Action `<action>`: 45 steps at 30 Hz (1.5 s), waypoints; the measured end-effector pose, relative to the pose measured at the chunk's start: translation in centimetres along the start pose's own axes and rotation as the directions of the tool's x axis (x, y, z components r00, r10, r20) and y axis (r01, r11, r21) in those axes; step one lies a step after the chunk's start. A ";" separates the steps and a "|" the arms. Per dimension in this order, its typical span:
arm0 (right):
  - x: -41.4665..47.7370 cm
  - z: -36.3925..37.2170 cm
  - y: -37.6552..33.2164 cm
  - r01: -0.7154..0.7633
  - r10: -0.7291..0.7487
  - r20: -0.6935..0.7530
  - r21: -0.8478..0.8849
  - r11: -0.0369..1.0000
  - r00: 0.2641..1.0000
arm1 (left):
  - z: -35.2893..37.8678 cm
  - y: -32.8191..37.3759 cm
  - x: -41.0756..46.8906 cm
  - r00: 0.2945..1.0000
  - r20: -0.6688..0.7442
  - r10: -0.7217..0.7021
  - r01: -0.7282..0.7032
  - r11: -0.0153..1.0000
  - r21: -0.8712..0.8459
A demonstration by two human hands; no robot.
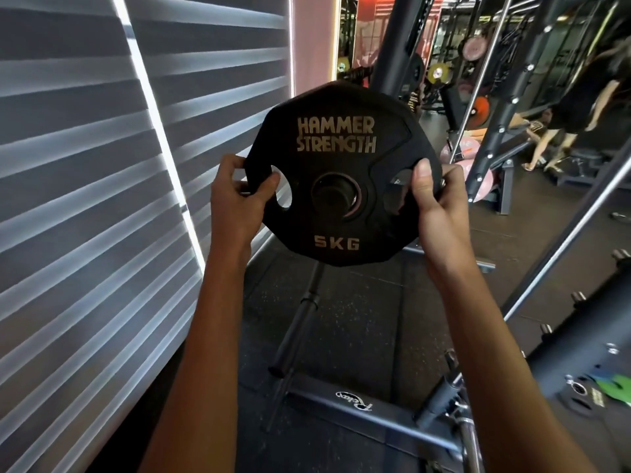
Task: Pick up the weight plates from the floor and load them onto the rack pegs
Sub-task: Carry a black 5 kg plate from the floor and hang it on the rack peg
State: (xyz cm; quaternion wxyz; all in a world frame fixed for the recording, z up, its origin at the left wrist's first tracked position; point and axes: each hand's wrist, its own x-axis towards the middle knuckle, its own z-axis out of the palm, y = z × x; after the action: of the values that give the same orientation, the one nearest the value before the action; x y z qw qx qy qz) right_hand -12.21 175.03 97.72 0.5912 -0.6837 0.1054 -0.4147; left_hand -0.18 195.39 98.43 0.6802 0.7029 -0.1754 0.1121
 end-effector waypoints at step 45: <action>-5.6 -4.6 16.6 -0.560 0.577 -0.026 -0.279 0.780 0.817 | 4.7 -19.9 -2.5 0.729 0.345 -0.591 0.498 0.804 0.326</action>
State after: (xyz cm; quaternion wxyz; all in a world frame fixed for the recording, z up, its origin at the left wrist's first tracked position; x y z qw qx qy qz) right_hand -13.20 170.61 80.17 0.5911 -0.7073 0.3447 -0.1775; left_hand 5.08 191.22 78.90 0.5483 0.7976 -0.0930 -0.2337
